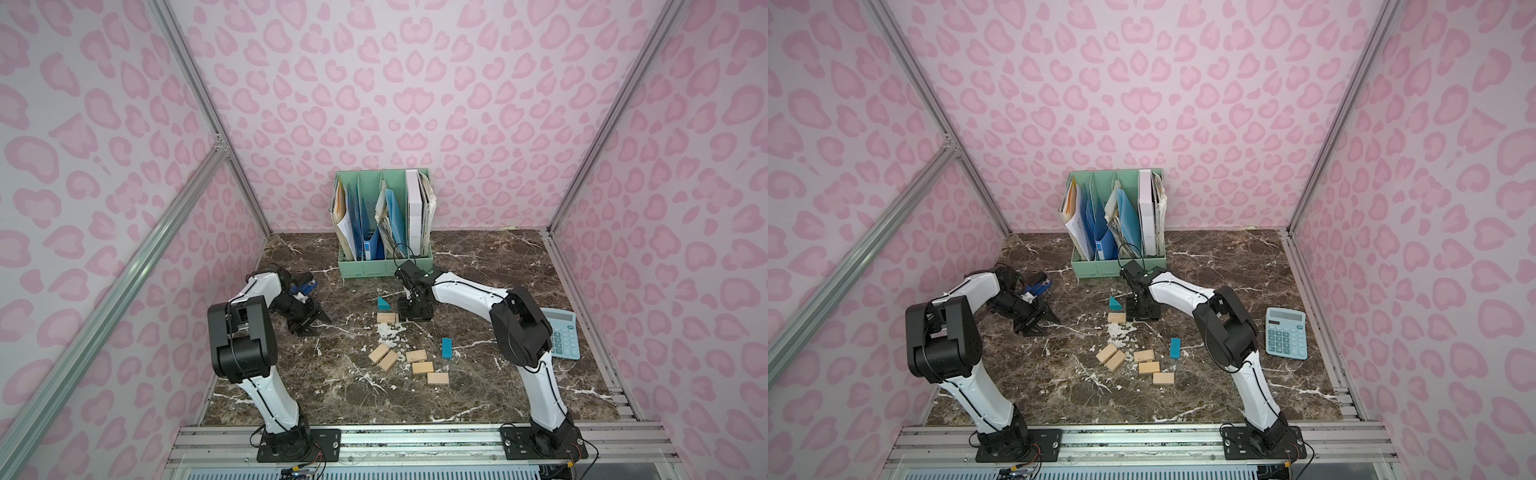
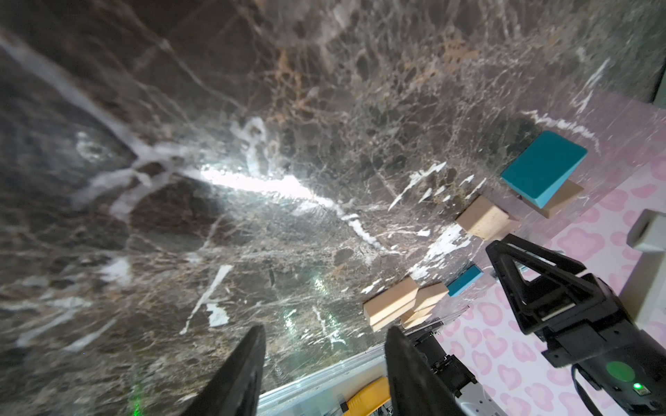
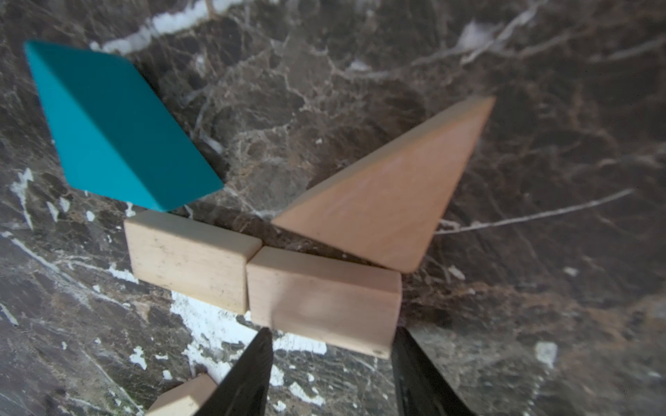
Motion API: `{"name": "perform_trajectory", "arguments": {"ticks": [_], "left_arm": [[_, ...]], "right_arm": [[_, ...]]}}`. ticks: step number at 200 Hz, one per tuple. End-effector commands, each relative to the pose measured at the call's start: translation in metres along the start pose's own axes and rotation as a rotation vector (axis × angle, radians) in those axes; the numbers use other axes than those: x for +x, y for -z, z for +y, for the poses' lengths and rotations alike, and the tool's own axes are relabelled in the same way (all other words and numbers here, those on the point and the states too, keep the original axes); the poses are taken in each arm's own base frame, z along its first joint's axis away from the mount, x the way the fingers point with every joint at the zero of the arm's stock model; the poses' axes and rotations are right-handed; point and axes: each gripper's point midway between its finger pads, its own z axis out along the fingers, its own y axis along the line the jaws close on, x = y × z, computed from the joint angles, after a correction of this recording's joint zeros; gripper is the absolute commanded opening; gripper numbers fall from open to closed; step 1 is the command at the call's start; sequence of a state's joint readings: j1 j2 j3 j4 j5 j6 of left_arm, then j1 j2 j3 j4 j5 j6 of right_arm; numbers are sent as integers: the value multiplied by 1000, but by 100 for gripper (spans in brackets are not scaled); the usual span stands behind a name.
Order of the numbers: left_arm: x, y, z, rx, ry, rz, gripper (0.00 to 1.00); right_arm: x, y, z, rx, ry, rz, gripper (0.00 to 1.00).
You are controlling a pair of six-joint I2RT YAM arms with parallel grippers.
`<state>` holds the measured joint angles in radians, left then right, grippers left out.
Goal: Assemble a carrot with building blocks
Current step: Assemble the building block at the center of the board.
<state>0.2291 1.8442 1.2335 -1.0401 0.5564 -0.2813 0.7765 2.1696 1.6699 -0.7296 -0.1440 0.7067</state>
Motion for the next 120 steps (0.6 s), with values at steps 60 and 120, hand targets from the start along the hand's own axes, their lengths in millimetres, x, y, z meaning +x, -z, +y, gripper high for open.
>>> {"name": "perform_trajectory", "arguments": {"ticks": [60,120], "left_arm": [[4,1,0,3,-11,15,55],[0,7,-10,32,-15,4,55]], "right_arm": [[-5,6,3,-27,-32,-21,53],[-37,63,-5,50,-8,-121,67]]}}
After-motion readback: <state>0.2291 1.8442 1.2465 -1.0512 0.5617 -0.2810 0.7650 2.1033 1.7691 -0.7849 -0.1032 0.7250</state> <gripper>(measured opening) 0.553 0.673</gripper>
